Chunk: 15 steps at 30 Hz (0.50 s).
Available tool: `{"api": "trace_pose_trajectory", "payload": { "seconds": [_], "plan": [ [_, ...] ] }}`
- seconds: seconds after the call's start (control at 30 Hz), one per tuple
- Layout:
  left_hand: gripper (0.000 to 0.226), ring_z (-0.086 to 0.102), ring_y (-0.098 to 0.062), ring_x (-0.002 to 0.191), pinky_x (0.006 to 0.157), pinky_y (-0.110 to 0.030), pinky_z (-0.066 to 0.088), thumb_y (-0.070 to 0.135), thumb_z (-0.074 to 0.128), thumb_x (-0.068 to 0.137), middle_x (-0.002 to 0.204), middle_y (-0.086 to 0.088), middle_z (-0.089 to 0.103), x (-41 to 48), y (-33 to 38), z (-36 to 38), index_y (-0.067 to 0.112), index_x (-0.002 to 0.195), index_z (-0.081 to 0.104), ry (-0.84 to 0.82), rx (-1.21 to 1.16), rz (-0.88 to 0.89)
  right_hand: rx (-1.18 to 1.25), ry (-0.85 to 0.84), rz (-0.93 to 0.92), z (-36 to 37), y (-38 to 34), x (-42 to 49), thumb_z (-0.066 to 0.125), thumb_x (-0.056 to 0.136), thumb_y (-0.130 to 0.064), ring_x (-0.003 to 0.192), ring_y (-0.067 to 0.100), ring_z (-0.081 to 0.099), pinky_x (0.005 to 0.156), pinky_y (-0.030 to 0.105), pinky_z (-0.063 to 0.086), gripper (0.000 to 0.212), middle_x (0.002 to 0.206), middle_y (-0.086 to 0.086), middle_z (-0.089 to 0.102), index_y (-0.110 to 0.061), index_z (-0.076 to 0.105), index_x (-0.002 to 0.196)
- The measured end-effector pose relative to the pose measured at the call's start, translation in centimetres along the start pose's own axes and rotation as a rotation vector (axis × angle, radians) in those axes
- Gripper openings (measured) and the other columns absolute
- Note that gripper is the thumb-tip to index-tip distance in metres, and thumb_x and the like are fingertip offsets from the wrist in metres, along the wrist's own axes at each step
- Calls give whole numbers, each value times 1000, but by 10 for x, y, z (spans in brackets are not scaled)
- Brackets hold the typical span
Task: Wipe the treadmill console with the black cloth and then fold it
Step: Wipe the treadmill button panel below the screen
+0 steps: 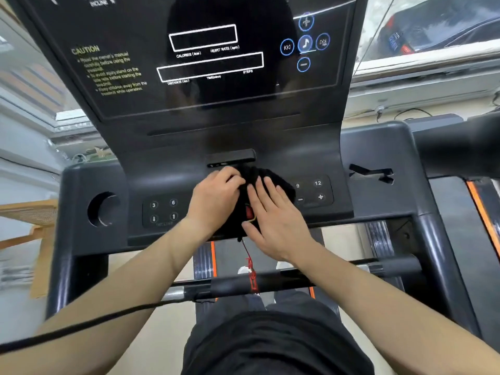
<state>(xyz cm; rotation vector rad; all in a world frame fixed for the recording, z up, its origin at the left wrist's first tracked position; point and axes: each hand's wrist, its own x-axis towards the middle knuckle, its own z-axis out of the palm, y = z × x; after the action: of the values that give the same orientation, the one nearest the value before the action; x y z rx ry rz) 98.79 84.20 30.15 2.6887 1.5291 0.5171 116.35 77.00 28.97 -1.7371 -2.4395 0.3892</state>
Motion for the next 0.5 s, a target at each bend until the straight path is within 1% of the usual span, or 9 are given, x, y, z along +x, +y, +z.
{"api": "trace_pose_trajectory", "payload": {
  "seconds": [0.1,0.17,0.27,0.33,0.37,0.43,0.5],
  "plan": [
    [16,69,-29,79,68,-39,58,4,66,83,101,-5,72,9,8,2,12,93,75,24,-23,-36,-56,-36,14,-3,9,3,32,99,-55,156,32,10,126,48,16,80,167,19,19,-4,21,159],
    [17,67,-29,77,65,-39,58,5,68,81,100,-4,71,17,30,10,14,94,76,21,-68,2,-79,-15,105,-4,28,-13,32,98,-56,156,33,8,126,48,15,81,168,19,14,-5,19,159],
    [17,64,-29,80,58,-39,57,10,66,82,103,-5,70,26,72,18,13,96,76,-18,-132,71,-109,7,258,-6,49,-34,30,97,-58,155,36,11,125,51,18,83,167,22,15,-2,21,158],
    [19,63,-29,88,53,-37,56,11,69,83,109,-7,68,23,82,16,10,101,74,-56,-130,72,-103,4,283,-4,46,-36,28,97,-59,155,37,11,124,53,19,85,166,23,17,1,21,157],
    [22,62,-28,92,52,-37,56,11,71,83,112,-7,67,17,76,12,9,105,74,-69,-128,63,-91,4,263,-3,40,-33,29,97,-60,155,38,10,124,53,19,87,165,24,18,2,22,157],
    [26,60,-27,97,54,-39,58,10,69,84,115,-5,66,-1,48,5,11,110,73,-77,-118,26,-73,-8,159,1,19,-24,31,96,-63,155,38,9,125,53,17,90,165,26,18,3,23,157],
    [30,58,-26,100,62,-42,60,11,60,86,117,-4,65,-27,8,-5,13,113,73,-75,-81,-26,-58,-32,22,6,-10,-7,34,94,-67,155,37,10,125,52,17,94,165,26,18,3,24,157]
  ]
}}
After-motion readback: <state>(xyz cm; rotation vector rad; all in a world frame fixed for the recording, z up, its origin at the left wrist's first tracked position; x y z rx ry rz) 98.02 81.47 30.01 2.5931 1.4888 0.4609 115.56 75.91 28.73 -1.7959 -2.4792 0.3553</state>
